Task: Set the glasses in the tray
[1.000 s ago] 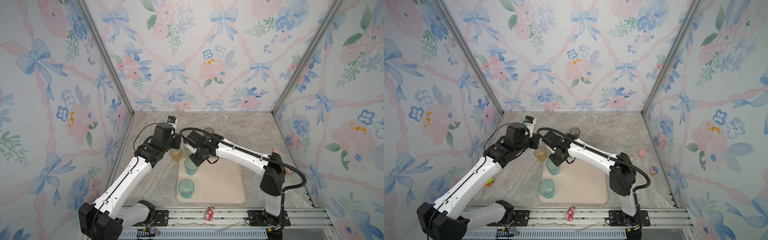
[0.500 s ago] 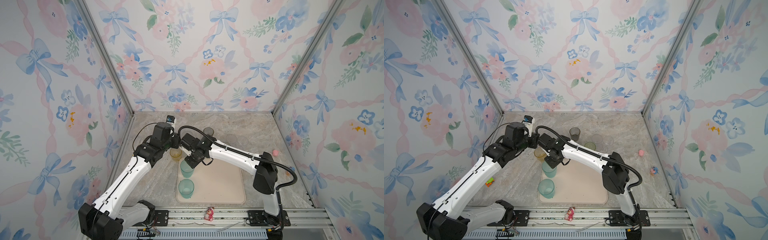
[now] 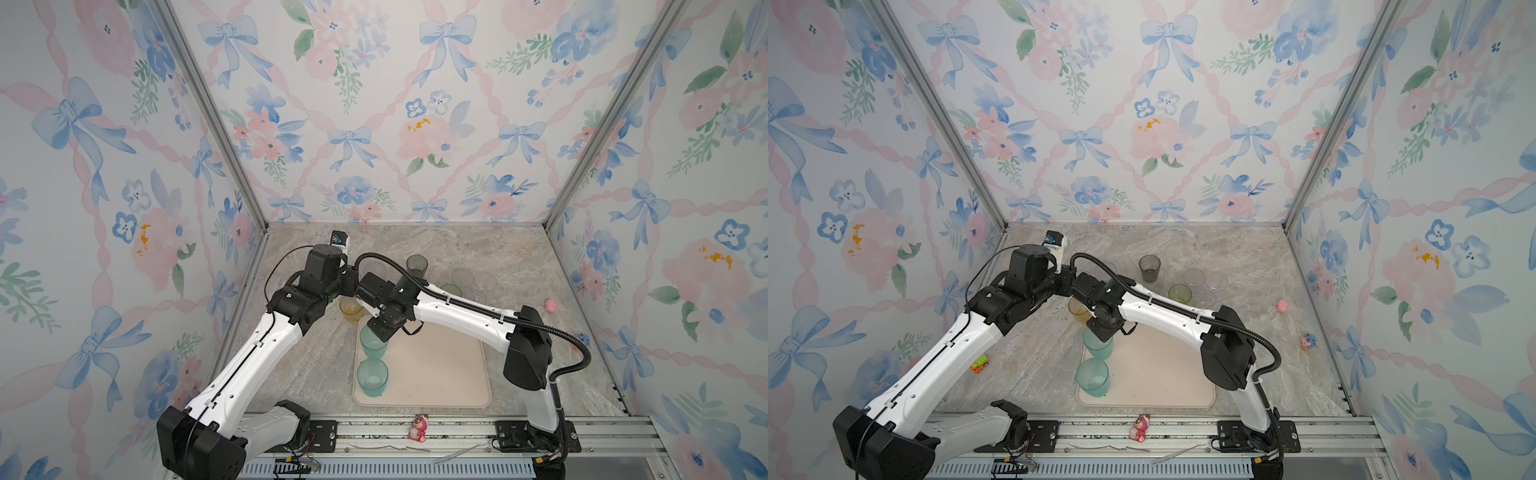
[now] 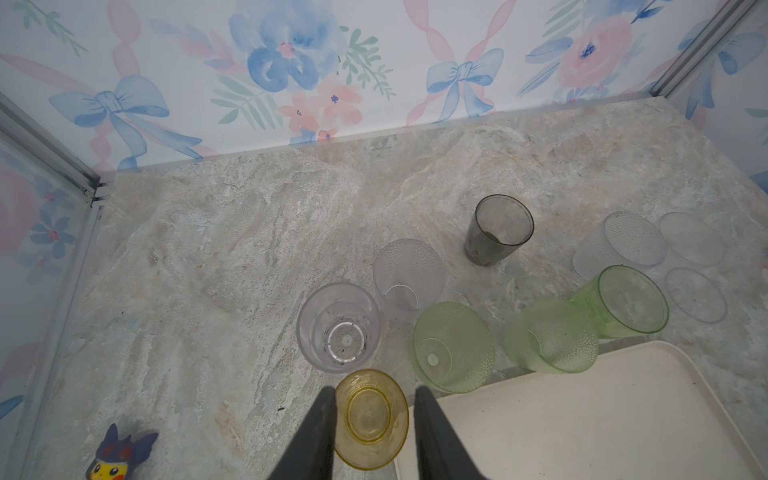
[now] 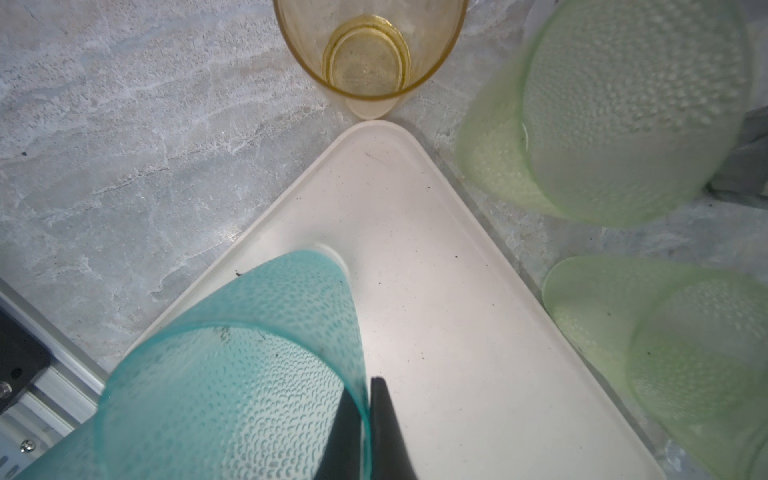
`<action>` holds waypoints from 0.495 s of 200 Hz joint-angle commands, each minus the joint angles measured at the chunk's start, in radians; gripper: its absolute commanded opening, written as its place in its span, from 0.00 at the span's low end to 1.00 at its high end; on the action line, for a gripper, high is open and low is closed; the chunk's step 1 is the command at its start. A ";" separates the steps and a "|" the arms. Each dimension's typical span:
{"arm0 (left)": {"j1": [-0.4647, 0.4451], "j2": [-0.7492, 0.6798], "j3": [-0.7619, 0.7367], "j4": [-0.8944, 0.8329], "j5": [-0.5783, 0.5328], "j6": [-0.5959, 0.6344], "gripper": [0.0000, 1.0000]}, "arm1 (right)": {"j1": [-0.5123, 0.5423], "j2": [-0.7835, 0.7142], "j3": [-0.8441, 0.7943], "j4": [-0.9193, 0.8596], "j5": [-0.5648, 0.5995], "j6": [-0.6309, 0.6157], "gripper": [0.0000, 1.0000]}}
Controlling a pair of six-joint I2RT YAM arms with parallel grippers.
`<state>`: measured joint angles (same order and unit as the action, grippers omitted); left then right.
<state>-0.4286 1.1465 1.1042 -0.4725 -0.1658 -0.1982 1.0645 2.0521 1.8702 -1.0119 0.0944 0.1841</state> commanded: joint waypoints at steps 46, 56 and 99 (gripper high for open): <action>0.013 -0.047 -0.004 0.019 -0.030 -0.013 0.41 | 0.031 0.006 -0.031 0.044 0.019 0.014 0.03; 0.015 -0.052 -0.010 0.018 -0.030 -0.012 0.42 | 0.030 0.003 -0.034 0.045 0.021 0.015 0.03; 0.022 -0.053 -0.026 0.001 -0.023 -0.003 0.44 | 0.028 -0.004 -0.042 0.060 0.027 0.019 0.04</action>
<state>-0.4107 1.1038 1.0981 -0.4683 -0.1944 -0.2024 1.0763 2.0521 1.8420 -0.9752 0.1074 0.1951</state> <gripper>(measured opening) 0.436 0.055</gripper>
